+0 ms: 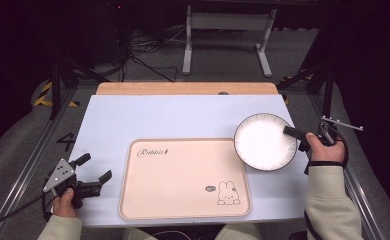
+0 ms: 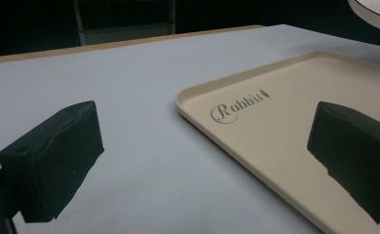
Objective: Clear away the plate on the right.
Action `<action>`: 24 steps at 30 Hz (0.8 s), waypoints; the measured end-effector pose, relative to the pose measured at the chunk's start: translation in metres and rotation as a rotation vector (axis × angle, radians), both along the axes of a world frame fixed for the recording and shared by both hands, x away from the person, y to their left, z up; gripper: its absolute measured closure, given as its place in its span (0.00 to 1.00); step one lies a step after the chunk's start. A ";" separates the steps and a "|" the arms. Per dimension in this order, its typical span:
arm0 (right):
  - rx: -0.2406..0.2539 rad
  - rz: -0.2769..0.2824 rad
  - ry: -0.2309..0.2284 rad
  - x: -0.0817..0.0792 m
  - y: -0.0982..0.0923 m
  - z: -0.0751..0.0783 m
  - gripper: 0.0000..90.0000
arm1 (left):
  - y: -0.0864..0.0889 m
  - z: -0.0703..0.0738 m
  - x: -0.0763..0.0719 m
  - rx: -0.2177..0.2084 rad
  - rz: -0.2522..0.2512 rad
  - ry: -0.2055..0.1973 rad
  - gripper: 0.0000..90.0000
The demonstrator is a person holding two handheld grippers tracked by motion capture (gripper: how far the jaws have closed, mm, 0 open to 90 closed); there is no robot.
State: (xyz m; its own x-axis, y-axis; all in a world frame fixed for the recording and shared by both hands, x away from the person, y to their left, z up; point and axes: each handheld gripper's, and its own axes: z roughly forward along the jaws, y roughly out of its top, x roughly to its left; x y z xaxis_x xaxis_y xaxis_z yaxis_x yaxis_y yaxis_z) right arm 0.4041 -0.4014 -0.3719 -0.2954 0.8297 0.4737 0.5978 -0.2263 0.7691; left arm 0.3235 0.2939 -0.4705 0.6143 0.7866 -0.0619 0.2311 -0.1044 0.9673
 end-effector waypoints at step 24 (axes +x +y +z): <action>0.030 0.219 0.018 0.003 0.080 0.004 0.94 | 0.001 0.000 0.001 0.004 -0.002 0.007 0.00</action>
State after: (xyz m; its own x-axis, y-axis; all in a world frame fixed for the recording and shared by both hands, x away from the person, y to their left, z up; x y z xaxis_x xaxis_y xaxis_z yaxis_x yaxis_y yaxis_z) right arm 0.4073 -0.3216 -0.3677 -0.4579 0.7325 0.5037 0.6488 -0.1120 0.7526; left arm 0.3241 0.2945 -0.4701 0.6157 0.7855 -0.0632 0.2379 -0.1088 0.9652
